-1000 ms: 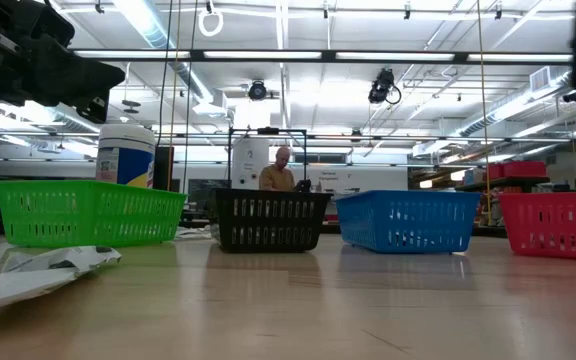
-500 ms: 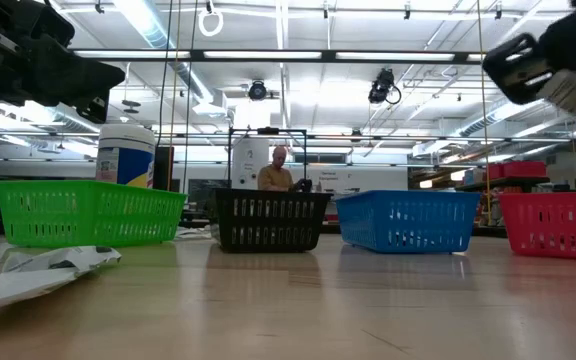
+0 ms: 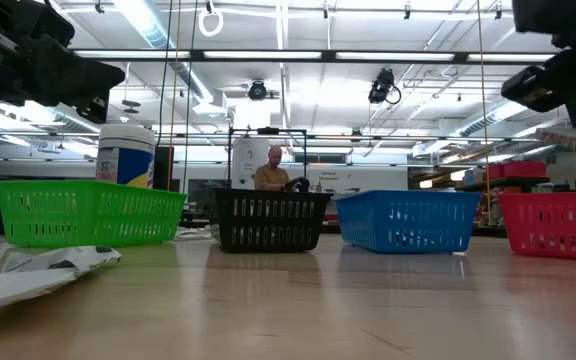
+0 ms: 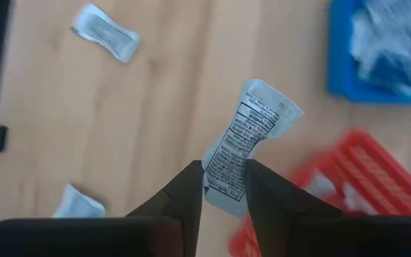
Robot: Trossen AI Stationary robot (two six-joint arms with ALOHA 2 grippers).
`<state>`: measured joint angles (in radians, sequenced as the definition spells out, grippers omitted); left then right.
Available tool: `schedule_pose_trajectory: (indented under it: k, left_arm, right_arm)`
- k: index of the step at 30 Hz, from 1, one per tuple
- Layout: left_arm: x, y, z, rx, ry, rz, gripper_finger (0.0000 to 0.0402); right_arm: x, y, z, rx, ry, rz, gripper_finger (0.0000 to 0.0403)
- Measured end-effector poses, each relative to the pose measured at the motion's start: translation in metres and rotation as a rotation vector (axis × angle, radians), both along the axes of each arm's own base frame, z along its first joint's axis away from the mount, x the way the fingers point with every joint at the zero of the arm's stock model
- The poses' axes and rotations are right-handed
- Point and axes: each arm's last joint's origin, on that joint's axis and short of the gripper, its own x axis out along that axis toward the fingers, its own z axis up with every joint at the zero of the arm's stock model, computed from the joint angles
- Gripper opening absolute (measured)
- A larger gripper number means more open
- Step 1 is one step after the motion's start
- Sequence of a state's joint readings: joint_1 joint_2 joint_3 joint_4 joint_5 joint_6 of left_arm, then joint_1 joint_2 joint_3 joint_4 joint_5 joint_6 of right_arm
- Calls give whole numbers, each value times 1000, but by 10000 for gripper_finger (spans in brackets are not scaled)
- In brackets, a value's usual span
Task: Pick & Place First Aid Supplies
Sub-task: Put the ointment pack into the red basket
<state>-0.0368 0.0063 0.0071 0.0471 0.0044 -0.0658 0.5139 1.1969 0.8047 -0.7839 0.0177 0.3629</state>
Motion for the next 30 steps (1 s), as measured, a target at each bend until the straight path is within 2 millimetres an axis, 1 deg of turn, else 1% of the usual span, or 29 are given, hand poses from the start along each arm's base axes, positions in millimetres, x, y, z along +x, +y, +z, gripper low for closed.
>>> schedule_pose_trajectory:
  k: [5,11,16,21,25,30]
  left_arm:
    - [0,0,0,0,-1,0,32]
    - [0,0,0,0,0,0,32]
    - [0,0,0,0,0,0,32]
    - [0,0,0,0,0,0,32]
    - [0,0,0,0,0,0,32]
    - [0,0,0,0,0,0,32]
  right_arm:
    - [-6,-17,1,-33,78,-83,107]
    - [-4,-37,0,-56,137,-181,107]
    - [-2,-48,-1,-44,169,-300,107]
    - [-5,-55,-7,-39,213,-342,107]
    - [-11,-56,-15,-44,270,-339,107]
    - [-15,-57,-22,-58,298,-340,107]
